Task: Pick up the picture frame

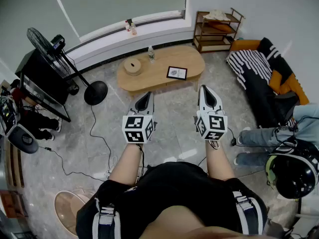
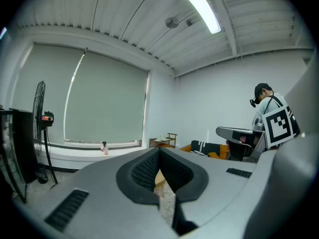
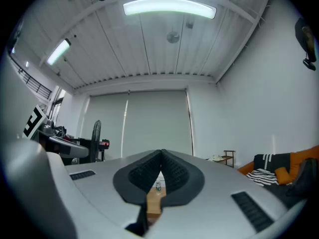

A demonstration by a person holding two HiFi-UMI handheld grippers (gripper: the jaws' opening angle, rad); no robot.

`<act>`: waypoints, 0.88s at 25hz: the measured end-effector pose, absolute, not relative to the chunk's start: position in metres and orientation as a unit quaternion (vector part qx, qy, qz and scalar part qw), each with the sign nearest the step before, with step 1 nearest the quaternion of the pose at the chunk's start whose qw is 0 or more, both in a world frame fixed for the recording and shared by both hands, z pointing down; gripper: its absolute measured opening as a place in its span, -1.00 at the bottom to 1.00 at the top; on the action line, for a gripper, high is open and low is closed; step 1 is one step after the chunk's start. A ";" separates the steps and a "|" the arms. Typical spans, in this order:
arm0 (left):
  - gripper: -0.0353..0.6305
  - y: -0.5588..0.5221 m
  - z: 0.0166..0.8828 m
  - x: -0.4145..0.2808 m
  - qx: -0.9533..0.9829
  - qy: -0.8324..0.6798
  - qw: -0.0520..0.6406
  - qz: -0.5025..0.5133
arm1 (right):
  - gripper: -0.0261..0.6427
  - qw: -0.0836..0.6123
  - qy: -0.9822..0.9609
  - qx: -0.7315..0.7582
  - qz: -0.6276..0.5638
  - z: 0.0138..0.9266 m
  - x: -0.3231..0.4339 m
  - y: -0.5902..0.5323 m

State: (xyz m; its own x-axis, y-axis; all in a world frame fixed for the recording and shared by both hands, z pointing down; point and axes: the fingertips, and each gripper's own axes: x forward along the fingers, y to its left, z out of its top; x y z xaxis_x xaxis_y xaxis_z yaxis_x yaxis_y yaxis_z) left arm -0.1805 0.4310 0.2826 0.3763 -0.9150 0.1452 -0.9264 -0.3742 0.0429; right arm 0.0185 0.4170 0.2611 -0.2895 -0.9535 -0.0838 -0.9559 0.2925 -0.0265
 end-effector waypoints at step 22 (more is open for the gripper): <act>-0.83 0.399 0.277 -0.110 0.814 -0.578 0.041 0.039 | -0.87 0.059 0.815 -0.577 0.017 0.266 0.094 0.381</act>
